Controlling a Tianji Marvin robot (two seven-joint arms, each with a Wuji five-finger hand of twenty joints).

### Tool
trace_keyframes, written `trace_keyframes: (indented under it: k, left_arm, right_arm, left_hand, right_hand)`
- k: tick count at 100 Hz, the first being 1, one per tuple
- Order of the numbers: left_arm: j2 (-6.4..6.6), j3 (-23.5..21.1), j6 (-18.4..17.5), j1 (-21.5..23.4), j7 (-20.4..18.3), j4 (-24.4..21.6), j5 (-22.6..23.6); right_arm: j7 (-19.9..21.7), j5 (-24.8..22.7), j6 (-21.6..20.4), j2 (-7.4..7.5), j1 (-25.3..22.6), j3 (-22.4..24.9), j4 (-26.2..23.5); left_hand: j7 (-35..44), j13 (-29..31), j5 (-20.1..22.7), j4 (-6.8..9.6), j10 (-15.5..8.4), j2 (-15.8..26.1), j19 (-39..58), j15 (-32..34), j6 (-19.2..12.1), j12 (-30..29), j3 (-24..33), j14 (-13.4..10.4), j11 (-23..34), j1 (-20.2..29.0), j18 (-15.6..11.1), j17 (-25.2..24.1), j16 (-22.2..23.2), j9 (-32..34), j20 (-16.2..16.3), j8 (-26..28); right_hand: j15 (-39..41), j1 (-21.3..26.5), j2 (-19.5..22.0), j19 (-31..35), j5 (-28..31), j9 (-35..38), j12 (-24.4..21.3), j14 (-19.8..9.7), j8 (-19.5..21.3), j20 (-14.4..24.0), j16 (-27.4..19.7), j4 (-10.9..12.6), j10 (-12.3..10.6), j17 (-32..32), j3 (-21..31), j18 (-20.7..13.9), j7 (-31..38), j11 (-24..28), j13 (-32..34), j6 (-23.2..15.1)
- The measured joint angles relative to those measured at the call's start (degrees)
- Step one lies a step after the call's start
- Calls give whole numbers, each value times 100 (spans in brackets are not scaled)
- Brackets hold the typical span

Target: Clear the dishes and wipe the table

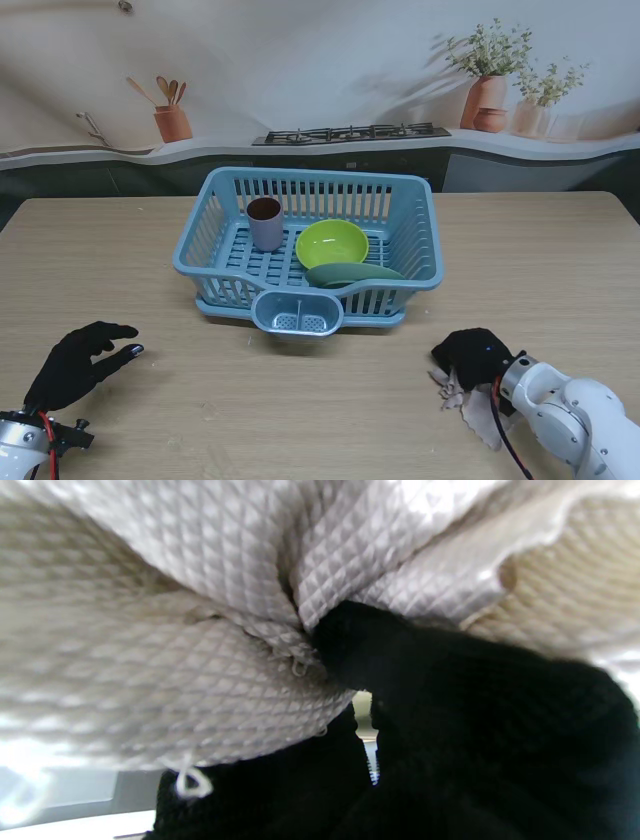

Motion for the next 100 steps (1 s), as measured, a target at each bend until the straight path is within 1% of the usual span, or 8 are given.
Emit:
trace_keyframes:
  k: [16,29,42,50,58,68,79,100]
  left_arm:
    - [-2,-6,-28,2,19,4,2]
    - [-2,-6,-27,5,-11,3,-18]
    - [-2,-10,-27,9,-39,-1,-30]
    - [-2,-11,-31,10,-40,-1,-37]
    - [-2,-11,-39,14,-32,-1,-40]
    - [-3,-11,-47,16,-16,-1,-38]
    - [-3,-11,-46,21,-31,-2,-45]
    - [-3,-11,-42,26,-62,-8,-83]
  right_arm:
    - [-97,-214,-221,71,-132,371,94]
    - [-144,-324,-296,141,-183,477,120]
    - [-78,-217,-394,161,-186,489,122]
    - [161,82,-467,186,-162,434,89]
    - [448,445,-475,233,-99,237,17]
    - [658,731,-436,274,67,-152,-62]
    - [878,1088,-225,277,299,-629,-123]
    - [1008,1414,-24,243,706,-1358,-119]
  left_hand:
    - [0,0,0,0,0,0,0,0,0,0,0,0,0,0,0,0,0,0,0,0]
    - [0,0,0,0,0,0,0,0,0,0,-1,0,0,0,0,0,0,0,0,0]
    - [0,0,0,0,0,0,0,0,0,0,-2,0,0,1,-1,0,0,0,0,0]
    - [0,0,0,0,0,0,0,0,0,0,-3,0,0,1,-1,0,0,0,0,0]
    - [0,0,0,0,0,0,0,0,0,0,-66,0,0,2,-1,0,0,0,0,0]
    - [0,0,0,0,0,0,0,0,0,0,-66,0,0,3,-1,-1,0,0,0,0]
    - [0,0,0,0,0,0,0,0,0,0,-66,0,0,3,-1,-1,0,0,0,0]
    - [0,0,0,0,0,0,0,0,0,0,-66,0,0,4,-1,-1,0,0,0,0]
  right_hand:
    - [0,3,0,-1,-1,0,-24,-13,50,-1,-14,0,0,-7,32,-16,87,-15,0,-2]
    - [-1,5,0,-3,-3,-1,-45,-15,59,-1,-15,0,1,-12,55,-17,146,-17,0,-3]
    - [-1,30,0,-3,-4,-3,-79,-15,57,-1,-17,39,59,-18,53,-18,103,-12,-2,56]
    - [-1,30,0,-4,-3,-3,-49,0,42,-1,-17,60,97,-18,53,16,62,77,-2,75]
    - [-1,30,-5,-4,-1,-3,57,13,21,-1,-17,69,118,-19,72,34,31,152,-2,89]
    - [-1,17,-7,-4,0,-3,84,15,-4,-1,3,70,121,-19,78,37,-35,221,-2,90]
    - [57,3,-15,21,1,-3,93,15,-69,-2,31,70,121,-19,78,39,-127,298,-3,90]
    - [140,-49,-17,40,1,19,98,15,-144,-2,54,70,111,-19,63,41,-253,321,-2,91]
